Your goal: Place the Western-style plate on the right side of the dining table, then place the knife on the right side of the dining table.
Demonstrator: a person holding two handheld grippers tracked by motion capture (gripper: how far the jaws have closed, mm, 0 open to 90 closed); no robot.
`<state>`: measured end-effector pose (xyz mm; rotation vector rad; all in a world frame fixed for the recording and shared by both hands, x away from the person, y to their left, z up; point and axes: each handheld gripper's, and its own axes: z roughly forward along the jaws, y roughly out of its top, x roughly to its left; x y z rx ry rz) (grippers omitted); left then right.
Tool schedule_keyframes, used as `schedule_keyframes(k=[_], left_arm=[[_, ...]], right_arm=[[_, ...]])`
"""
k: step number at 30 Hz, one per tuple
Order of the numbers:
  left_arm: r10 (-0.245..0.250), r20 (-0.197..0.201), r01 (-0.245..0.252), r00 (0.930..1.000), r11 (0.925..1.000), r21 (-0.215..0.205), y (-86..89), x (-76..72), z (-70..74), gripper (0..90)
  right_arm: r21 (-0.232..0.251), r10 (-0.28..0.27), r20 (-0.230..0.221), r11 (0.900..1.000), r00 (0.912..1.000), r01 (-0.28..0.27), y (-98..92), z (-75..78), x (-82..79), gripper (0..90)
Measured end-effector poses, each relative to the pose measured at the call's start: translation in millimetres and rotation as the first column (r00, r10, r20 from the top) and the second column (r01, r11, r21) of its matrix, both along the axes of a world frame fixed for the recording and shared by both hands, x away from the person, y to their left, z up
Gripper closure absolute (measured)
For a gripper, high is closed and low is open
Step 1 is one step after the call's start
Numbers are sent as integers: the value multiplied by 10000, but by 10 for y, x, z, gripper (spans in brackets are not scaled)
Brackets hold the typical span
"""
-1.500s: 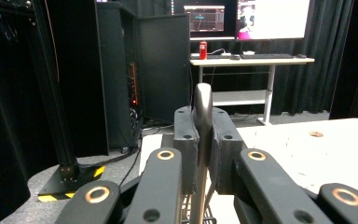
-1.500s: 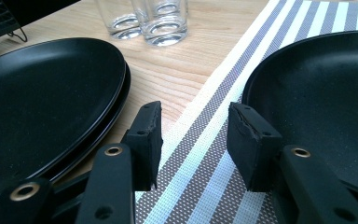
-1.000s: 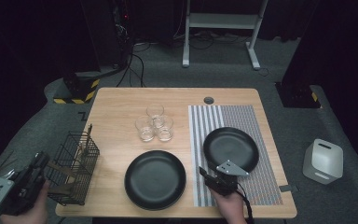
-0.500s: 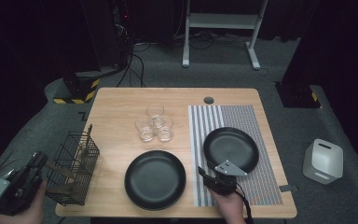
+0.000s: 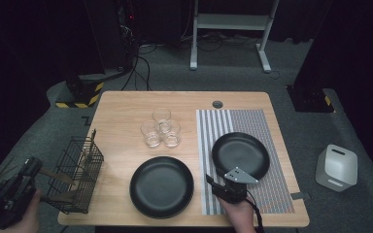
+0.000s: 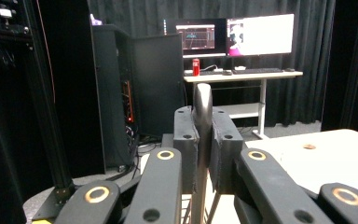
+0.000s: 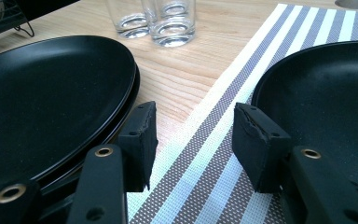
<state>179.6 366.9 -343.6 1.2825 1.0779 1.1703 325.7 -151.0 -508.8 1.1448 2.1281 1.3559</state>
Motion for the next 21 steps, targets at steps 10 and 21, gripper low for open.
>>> schedule_keyframes(k=[10, 21], left_arm=[[161, 262, -158, 9995, 9998, -139, 25, -49, 101, 831], [17, 595, -12, 9982, 10000, -88, -9, -48, 225, 832]], right_arm=[[-16, 170, 71, 9999, 9998, -170, 23, -4, 2, 495], [76, 204, 100, 9998, 9997, -204, 13, 6, -6, 491]])
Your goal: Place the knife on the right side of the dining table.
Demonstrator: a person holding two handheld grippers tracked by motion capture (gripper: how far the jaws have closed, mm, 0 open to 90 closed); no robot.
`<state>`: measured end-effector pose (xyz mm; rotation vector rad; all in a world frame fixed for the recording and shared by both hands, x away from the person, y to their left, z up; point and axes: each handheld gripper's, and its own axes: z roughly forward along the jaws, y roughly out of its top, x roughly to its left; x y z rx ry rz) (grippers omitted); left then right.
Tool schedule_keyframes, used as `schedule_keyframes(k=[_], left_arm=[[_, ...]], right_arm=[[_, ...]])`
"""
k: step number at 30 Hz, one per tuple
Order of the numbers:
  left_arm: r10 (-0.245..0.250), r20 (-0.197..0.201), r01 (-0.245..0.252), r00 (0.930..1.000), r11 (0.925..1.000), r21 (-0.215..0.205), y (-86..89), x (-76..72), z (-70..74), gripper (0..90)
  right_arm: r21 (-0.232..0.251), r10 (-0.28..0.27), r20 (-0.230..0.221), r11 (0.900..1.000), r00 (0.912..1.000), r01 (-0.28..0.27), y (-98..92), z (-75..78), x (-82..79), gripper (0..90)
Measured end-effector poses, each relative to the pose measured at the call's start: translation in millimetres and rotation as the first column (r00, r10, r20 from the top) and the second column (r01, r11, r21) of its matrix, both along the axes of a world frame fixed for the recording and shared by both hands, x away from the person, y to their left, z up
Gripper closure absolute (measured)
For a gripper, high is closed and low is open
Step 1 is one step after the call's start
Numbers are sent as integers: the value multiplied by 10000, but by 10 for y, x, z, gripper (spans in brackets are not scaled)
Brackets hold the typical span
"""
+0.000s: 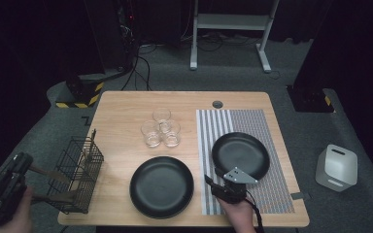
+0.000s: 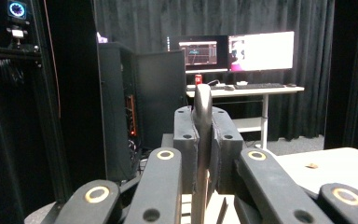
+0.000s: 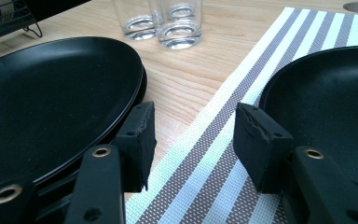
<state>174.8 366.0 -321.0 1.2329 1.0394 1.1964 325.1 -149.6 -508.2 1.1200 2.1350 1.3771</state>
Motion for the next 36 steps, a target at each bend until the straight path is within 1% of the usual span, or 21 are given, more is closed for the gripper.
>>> schedule_keyframes(k=[5, 10, 16, 19, 23, 27, 32, 36], left_arm=[[-52, 38, 52, 10000, 10000, -12, -18, -2, 25, 832], [-96, 99, 98, 9999, 9999, -123, -25, 7, 32, 832], [-192, 185, 194, 9996, 9998, -110, -61, 33, 58, 832], [-208, 211, 209, 9996, 9998, -50, -80, 49, 74, 832], [-240, 239, 242, 9994, 9997, -80, -101, 81, 91, 832], [-329, 266, 331, 9991, 9994, -51, -130, 115, 110, 832], [-466, 303, 472, 9985, 9987, -197, -171, 157, 148, 832], [-520, 417, 525, 9978, 9986, -114, -211, 183, 179, 832]], right_arm=[[-27, 52, 30, 10000, 10000, -52, 15, -1, 0, 494], [-103, 80, 56, 9999, 10000, -79, 41, -6, -3, 494], [-105, 68, 65, 9999, 10000, -68, 38, -10, -8, 495], [-130, 110, 121, 9999, 9999, -109, 35, -12, -14, 501], [-98, 114, 115, 9999, 9999, -113, 32, -12, -20, 506], [-88, 112, 208, 9999, 9997, -110, 28, -7, -27, 507], [-21, 150, 277, 9999, 9995, -149, 29, -2, -31, 538], [23, 220, 378, 9998, 9990, -221, 38, 15, -37, 538]])
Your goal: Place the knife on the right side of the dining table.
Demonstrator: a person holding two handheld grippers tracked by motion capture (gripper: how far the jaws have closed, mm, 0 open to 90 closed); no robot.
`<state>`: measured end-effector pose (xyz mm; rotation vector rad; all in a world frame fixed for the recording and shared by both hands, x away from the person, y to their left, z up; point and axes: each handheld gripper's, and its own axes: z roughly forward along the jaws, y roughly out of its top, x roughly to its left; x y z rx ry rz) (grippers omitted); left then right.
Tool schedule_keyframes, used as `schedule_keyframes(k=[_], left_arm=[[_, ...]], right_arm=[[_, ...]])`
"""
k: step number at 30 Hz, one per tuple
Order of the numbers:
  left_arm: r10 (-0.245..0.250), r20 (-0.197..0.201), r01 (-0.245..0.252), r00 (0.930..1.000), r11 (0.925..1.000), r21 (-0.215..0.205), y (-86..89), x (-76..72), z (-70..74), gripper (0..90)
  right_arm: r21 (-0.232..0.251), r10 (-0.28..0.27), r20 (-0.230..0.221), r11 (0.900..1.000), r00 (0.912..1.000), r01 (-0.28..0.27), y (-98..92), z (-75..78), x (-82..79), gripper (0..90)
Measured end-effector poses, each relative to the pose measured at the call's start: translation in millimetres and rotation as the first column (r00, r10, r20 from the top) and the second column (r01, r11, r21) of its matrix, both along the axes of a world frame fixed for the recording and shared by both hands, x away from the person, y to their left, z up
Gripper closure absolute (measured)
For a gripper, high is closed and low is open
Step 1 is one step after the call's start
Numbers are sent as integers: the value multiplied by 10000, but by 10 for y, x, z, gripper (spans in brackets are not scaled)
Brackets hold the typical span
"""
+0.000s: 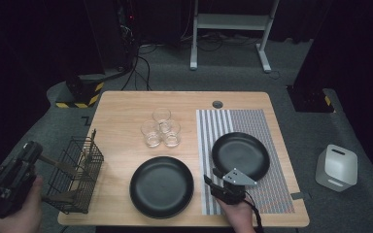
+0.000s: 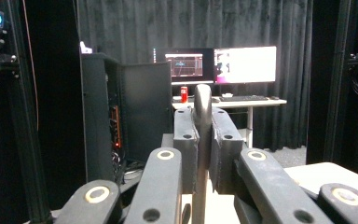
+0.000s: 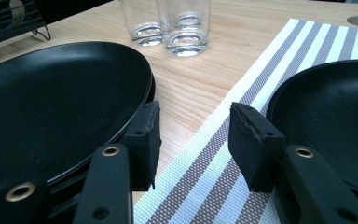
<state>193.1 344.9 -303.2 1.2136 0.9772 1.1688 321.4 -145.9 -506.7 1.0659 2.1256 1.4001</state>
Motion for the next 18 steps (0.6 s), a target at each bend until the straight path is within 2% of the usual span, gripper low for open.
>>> schedule_keyframes(k=[10, 18], left_arm=[[-146, 66, 146, 9999, 9999, 77, -68, 74, 66, 833], [-595, 171, 592, 9981, 9981, 191, -228, 121, 56, 833]], right_arm=[[-2, -139, -132, 9999, 9998, 139, 5, 10, -2, 500], [-157, -201, -95, 9997, 9998, 200, 40, 29, -6, 521]])
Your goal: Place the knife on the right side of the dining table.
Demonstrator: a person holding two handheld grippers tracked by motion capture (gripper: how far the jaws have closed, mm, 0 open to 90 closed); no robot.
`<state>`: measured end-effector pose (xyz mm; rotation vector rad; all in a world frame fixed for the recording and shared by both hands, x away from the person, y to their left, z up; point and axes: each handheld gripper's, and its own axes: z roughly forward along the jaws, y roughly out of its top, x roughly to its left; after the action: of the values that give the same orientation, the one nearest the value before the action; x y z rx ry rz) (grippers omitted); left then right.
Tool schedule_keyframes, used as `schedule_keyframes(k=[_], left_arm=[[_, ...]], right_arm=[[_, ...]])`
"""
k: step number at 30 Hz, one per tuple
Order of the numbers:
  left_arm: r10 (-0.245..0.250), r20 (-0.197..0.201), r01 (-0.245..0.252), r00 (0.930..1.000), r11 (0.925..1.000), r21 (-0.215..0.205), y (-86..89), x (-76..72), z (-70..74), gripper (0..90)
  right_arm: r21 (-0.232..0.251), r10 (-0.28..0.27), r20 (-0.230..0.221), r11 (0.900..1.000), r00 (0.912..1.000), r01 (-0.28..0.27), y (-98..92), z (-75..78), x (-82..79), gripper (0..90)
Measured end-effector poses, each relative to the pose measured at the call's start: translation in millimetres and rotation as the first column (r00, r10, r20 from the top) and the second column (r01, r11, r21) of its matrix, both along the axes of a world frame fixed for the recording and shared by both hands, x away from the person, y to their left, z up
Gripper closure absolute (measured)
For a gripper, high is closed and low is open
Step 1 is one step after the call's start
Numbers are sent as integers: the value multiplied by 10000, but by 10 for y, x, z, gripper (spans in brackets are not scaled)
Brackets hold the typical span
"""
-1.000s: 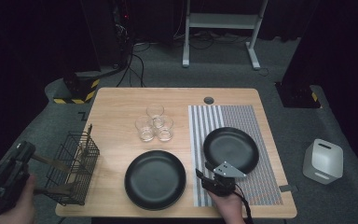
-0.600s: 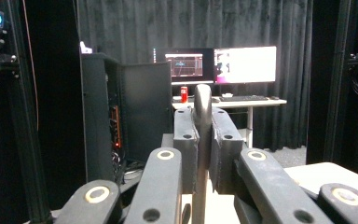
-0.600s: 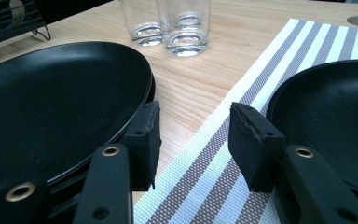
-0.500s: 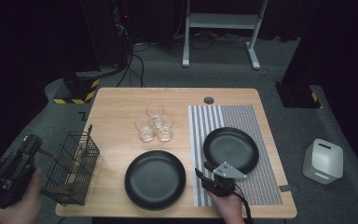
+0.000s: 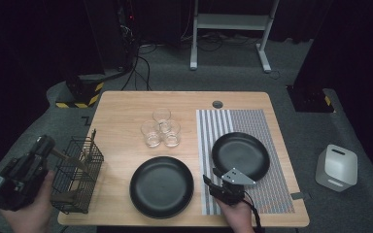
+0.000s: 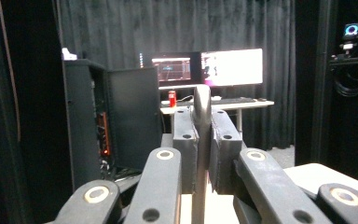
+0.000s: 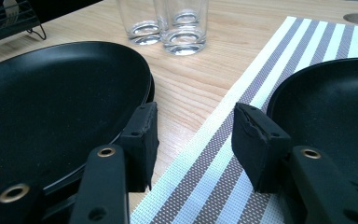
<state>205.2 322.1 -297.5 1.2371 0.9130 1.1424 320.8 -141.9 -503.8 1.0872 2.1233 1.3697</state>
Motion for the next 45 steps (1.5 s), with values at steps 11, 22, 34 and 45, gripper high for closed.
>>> schedule_keyframes(k=[11, 22, 34, 45], left_arm=[[-708, 35, 707, 9975, 9972, 254, -308, 100, -76, 833], [-1456, -537, 1458, 9879, 9893, -4, -612, 397, -226, 833], [-1515, -980, 1408, 9836, 9840, -1089, -626, 527, -207, 833], [-1724, -1086, 1610, 9790, 9812, -1060, -615, 601, -173, 832]], right_arm=[[-62, 251, 240, 9997, 9994, -250, 47, 173, -5, 511], [-75, 558, 273, 9984, 9981, -556, 85, 260, 56, 516], [-301, 983, 55, 9947, 9951, -980, 116, 397, 58, 513], [-378, 816, -92, 9959, 9966, -819, 50, 464, 134, 492]])
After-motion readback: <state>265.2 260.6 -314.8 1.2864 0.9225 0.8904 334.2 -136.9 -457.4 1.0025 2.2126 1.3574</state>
